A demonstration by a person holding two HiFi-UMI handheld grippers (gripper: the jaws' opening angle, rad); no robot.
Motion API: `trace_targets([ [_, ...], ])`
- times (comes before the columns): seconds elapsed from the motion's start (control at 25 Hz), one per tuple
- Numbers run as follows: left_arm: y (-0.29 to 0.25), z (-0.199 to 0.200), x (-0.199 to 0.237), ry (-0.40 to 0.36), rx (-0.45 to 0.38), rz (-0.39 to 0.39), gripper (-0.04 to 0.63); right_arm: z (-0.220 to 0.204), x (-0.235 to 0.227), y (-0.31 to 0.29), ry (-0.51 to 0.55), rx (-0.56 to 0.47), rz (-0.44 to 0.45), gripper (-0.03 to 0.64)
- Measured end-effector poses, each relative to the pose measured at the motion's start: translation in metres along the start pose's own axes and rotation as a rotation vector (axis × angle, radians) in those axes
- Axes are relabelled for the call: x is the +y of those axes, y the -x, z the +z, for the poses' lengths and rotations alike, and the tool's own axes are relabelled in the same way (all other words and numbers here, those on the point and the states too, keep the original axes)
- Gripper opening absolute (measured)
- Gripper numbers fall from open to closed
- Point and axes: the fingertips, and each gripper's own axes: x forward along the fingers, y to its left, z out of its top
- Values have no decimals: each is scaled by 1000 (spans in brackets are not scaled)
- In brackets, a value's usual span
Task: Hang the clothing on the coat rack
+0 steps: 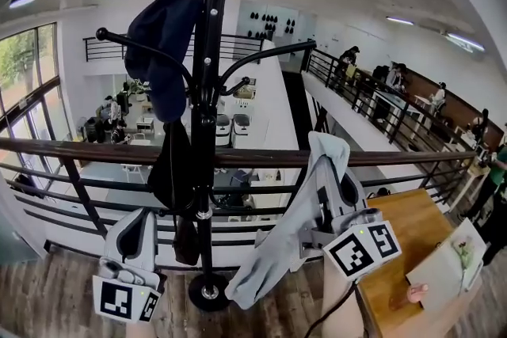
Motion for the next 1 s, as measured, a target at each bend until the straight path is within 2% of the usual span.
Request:
trace_targets([
  [0.2,-6,-7,0,18,6,-10,6,22,-15,-22,-40,-10,4,6],
  [0.44,-14,-11,-1,19,7,16,6,47,-31,-53,-32,-20,24,6],
  [0.8,-23,-6,0,-38,12,114,6,81,-56,-106,-22,-60,68,6],
  [1.0,-27,-6,2,-55,18,155,6,95,-55,-134,0,-73,124,6],
])
